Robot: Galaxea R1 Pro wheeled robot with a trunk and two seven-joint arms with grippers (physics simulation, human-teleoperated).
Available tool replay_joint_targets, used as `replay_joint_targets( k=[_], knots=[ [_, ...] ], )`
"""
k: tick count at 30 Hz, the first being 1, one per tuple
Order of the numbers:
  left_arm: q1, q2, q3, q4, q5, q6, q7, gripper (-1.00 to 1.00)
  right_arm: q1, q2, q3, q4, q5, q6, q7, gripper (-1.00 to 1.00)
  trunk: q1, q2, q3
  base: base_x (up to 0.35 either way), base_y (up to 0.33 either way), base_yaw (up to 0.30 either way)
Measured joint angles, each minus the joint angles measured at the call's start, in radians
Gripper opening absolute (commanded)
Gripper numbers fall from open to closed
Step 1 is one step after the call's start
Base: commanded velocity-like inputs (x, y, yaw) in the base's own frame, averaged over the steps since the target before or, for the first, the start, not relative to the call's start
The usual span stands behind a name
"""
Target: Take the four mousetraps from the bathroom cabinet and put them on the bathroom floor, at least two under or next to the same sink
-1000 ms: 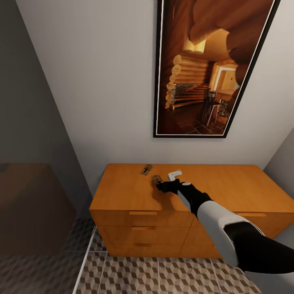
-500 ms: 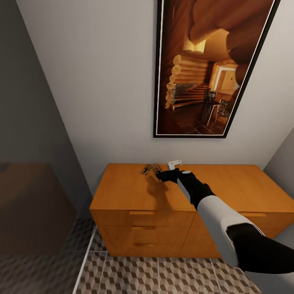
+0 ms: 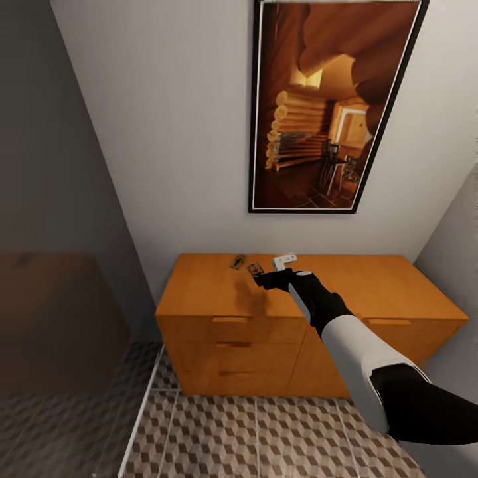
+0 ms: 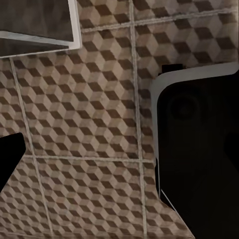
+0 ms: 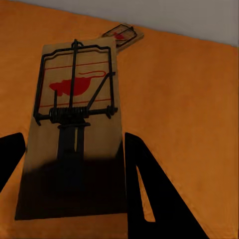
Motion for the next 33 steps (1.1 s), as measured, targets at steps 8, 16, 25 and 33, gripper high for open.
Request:
replay_joint_targets(
  k=[8, 16, 25, 33],
  knots=[
    [0.0, 0.0, 0.0, 0.0, 0.0, 0.0, 0.0, 1.0, 0.0, 0.0, 0.0, 0.004, 0.0, 0.0, 0.0, -1.0, 0.0, 0.0, 0.0, -0.323, 0.0, 0.0],
    [0.0, 0.0, 0.0, 0.0, 0.0, 0.0, 0.0, 1.0, 0.0, 0.0, 0.001, 0.013, 0.0, -0.001, -0.001, -1.0, 0.0, 0.0, 0.0, -0.313, 0.0, 0.0],
    [0.0, -0.001, 0.0, 0.0, 0.0, 0.0, 0.0, 1.0, 0.0, 0.0, 0.001, 0.022, 0.001, -0.002, -0.002, -1.0, 0.0, 0.0, 0.0, -0.306, 0.0, 0.0],
    [0.0, -0.001, 0.0, 0.0, 0.0, 0.0, 0.0, 1.0, 0.0, 0.0, 0.0, 0.059, 0.001, -0.006, 0.0, -1.0, 0.0, 0.0, 0.0, -0.291, 0.0, 0.0]
  ],
)
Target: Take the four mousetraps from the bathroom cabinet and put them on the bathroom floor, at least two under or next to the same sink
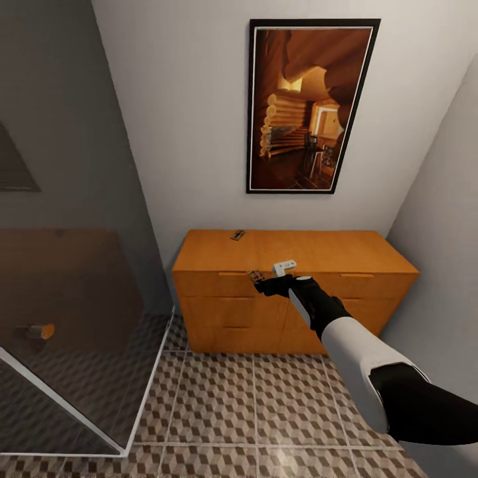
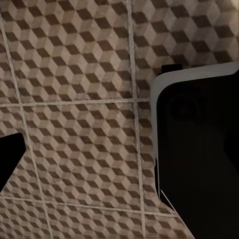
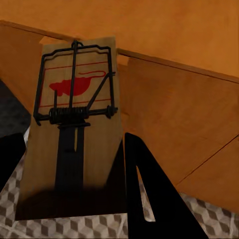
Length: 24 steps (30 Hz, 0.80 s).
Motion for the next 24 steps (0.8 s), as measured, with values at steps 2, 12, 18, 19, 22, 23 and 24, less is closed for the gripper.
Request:
replay_joint_targets(
  k=[2, 12, 18, 19, 22, 23, 24],
  knots=[
    [0.0, 0.0, 0.0, 0.0, 0.0, 0.0, 0.0, 1.0, 0.0, 0.0, 0.0, 0.005, 0.0, -0.001, 0.0, -1.0, 0.0, 0.0, 0.0, -0.289, 0.0, 0.0],
    [0.0, 0.0, 0.0, 0.0, 0.0, 0.0, 0.0, 1.0, 0.0, -0.001, 0.0, 0.088, 0.0, -0.033, 0.001, -1.0, 0.0, 0.0, 0.0, -0.283, 0.0, 0.0],
    [0.0, 0.0, 0.0, 0.0, 0.0, -0.001, 0.0, 1.0, 0.0, -0.002, -0.001, 0.263, 0.0, -0.183, 0.002, -1.0, 0.0, 0.0, 0.0, -0.153, 0.0, 0.0],
    [0.0, 0.0, 0.0, 0.0, 0.0, -0.001, 0.0, 1.0, 0.0, -0.001, 0.001, 0.311, 0.001, -0.229, 0.003, -1.0, 0.0, 0.0, 0.0, -0.053, 0.0, 0.0],
    [0.0, 0.0, 0.0, 0.0, 0.0, -0.001, 0.0, 1.0, 0.004, -0.001, 0.001, 0.381, 0.0, -0.326, 0.003, -1.0, 0.0, 0.0, 0.0, -0.03, 0.0, 0.0],
    [-0.001, 0.0, 0.0, -0.001, 0.0, -0.001, 0.0, 1.0, 0.01, -0.001, 0.0, 0.391, 0.0, -0.345, 0.004, -1.0, 0.0, 0.0, 0.0, -0.014, 0.0, 0.0],
    [0.0, 0.0, 0.0, -0.001, 0.0, -0.001, 0.0, 1.0, 0.034, -0.001, 0.002, 0.404, 0.001, -0.373, 0.004, -1.0, -0.001, 0.0, 0.0, -0.011, 0.0, 0.0]
  ],
)
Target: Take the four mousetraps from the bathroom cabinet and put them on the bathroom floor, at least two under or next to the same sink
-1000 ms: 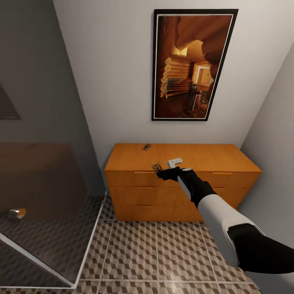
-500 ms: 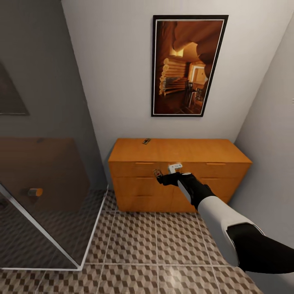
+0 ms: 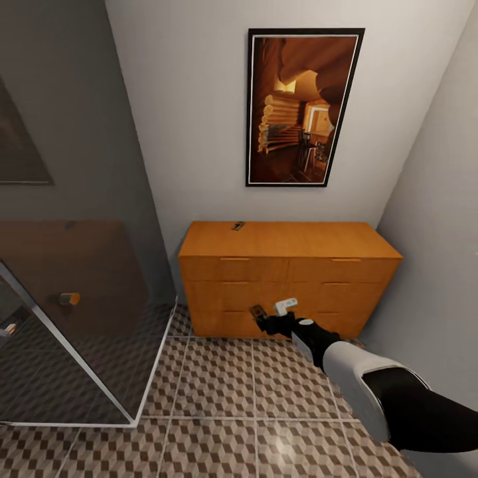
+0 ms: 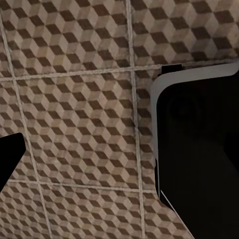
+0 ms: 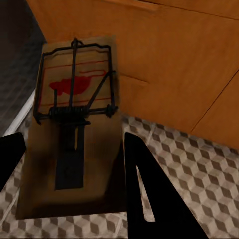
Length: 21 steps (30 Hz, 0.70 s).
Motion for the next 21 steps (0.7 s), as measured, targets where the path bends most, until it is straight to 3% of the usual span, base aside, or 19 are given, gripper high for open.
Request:
replay_joint_targets(
  k=[5, 12, 21],
  knots=[
    [0.0, 0.001, 0.0, -0.001, -0.001, -0.001, -0.001, 1.0, 0.143, -0.003, -0.001, 0.017, 0.002, -0.073, -0.001, -1.0, 0.0, 0.0, 0.0, -0.004, 0.0, 0.0],
    [0.0, 0.002, 0.0, -0.009, -0.003, -0.002, -0.001, 1.0, 0.287, -0.033, -0.001, 0.022, 0.003, -0.236, -0.017, -1.0, 0.0, 0.0, 0.0, 0.0, 0.0, 0.0],
    [-0.001, -0.001, 0.0, -0.06, -0.005, -0.017, -0.003, 1.0, 0.459, -0.059, 0.002, 0.022, 0.003, -0.371, -0.047, -1.0, 0.0, 0.0, 0.0, 0.0, 0.0, 0.0]
  ],
)
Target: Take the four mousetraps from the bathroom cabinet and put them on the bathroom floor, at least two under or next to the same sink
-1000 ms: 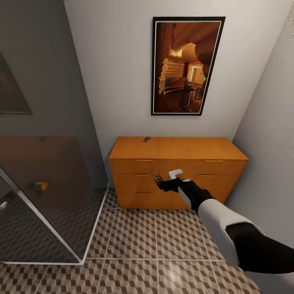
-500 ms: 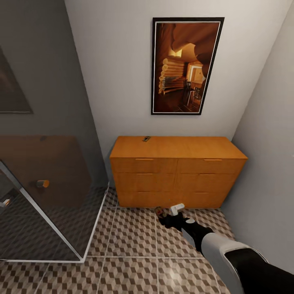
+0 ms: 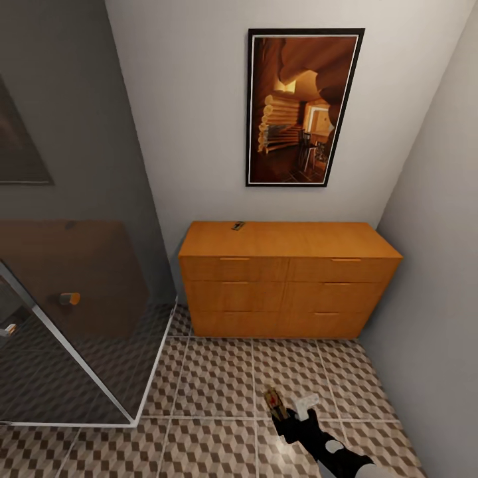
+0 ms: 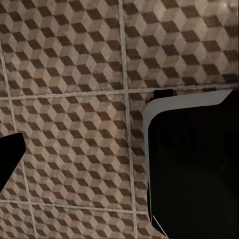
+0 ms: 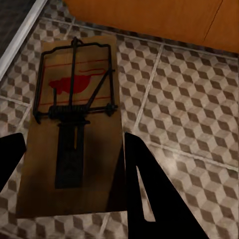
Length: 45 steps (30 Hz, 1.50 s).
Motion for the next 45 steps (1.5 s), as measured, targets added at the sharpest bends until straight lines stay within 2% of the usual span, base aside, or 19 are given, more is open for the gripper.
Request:
replay_joint_targets(
  k=[6, 9, 14, 16, 18, 20, 25, 31, 35, 37, 40, 45],
  knots=[
    [0.0, -0.002, 0.002, -0.05, -0.001, 0.003, 0.001, 1.0, 0.088, -0.001, -0.002, 0.001, -0.001, -0.069, -0.043, -1.0, 0.0, 0.0, 0.0, 0.0, 0.0, 0.0],
    [0.0, -0.006, 0.003, -0.1, -0.002, 0.006, 0.002, 1.0, 0.145, -0.002, 0.0, 0.001, -0.001, -0.135, -0.065, -1.0, 0.0, 0.0, 0.0, 0.0, 0.0, 0.0],
    [-0.001, -0.016, 0.004, -0.156, -0.002, 0.011, 0.007, 1.0, 0.184, -0.003, -0.001, 0.001, -0.002, -0.193, -0.071, -1.0, 0.0, 0.0, 0.0, 0.0, 0.0, 0.0],
    [-0.001, -0.021, 0.004, -0.183, -0.002, 0.024, 0.009, 1.0, 0.195, -0.003, -0.001, 0.001, -0.002, -0.202, -0.072, -1.0, 0.0, 0.0, 0.0, 0.0, 0.0, 0.0],
    [-0.001, -0.024, 0.004, -0.226, -0.003, 0.064, 0.01, 1.0, 0.201, -0.003, -0.001, 0.001, -0.002, -0.207, -0.073, -1.0, 0.0, 0.0, 0.0, 0.0, 0.0, 0.0],
    [-0.001, -0.025, 0.004, -0.286, -0.004, 0.134, 0.009, 1.0, 0.207, -0.003, -0.001, 0.002, -0.002, -0.21, -0.073, -1.0, 0.0, 0.0, 0.0, 0.0, 0.0, 0.0],
    [-0.002, -0.027, 0.004, -0.51, -0.006, 0.377, 0.004, 1.0, 0.223, -0.002, -0.001, 0.001, -0.002, -0.214, -0.073, -1.0, 0.0, 0.0, 0.0, 0.0, 0.0, 0.0],
    [-0.002, -0.028, 0.002, -0.706, -0.007, 0.529, 0.006, 1.0, 0.226, -0.001, -0.001, 0.001, -0.002, -0.215, -0.073, -1.0, 0.0, 0.0, 0.0, 0.0, 0.0, 0.0],
    [-0.006, -0.03, 0.0, -0.856, -0.008, 0.656, 0.007, 1.0, 0.226, -0.001, -0.001, 0.001, -0.003, -0.216, -0.073, -1.0, 0.0, 0.0, 0.0, 0.0, 0.0, 0.0],
    [-0.009, -0.038, -0.001, -0.963, -0.009, 0.762, 0.007, 1.0, 0.226, -0.001, -0.001, 0.0, -0.003, -0.216, -0.073, -1.0, 0.0, 0.0, 0.0, 0.0, 0.0, 0.0],
    [-0.013, -0.049, 0.0, -1.068, -0.011, 0.855, 0.008, 1.0, 0.226, 0.0, -0.002, 0.0, -0.004, -0.216, -0.073, -1.0, 0.0, 0.0, 0.0, 0.0, 0.0, 0.0],
    [-0.056, -0.076, 0.0, -1.205, -0.028, 0.963, 0.009, 1.0, 0.226, 0.0, -0.003, 0.0, -0.004, -0.217, -0.073, -1.0, 0.0, 0.0, 0.0, 0.0, 0.0, 0.0]
  ],
)
